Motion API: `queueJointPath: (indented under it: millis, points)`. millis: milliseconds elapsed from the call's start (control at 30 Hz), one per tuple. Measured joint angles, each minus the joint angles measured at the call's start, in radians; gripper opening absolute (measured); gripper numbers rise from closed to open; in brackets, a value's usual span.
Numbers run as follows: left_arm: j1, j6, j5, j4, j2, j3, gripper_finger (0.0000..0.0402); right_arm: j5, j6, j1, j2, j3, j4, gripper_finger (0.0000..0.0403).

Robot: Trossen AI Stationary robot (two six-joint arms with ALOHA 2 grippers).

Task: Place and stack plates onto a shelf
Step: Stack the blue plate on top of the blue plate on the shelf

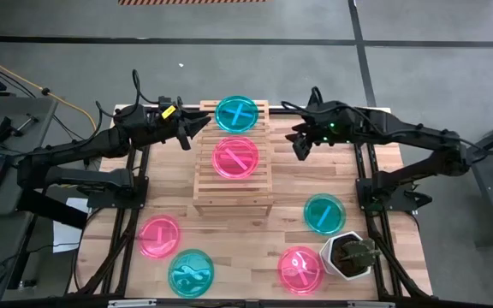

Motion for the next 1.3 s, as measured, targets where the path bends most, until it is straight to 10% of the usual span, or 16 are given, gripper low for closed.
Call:
queueJointPath:
  millis: [367, 733, 1300]
  points:
    - [0.000, -0.001, 0.000, 0.000, 0.000, 0.000, 0.0140, -0.211, 0.096, 0.061, -0.043, -0.208, -0.223, 0.0174]
    - [0.000, -0.001, -0.007, 0.001, 0.000, 0.000, 0.0140, -0.320, 0.687, 0.166, -0.159, -0.748, -0.182, 0.0172]
    - [0.000, -0.004, -0.008, 0.002, 0.000, 0.000, 0.0140, -0.349, 0.841, 0.217, -0.157, -0.913, -0.058, 0.0172]
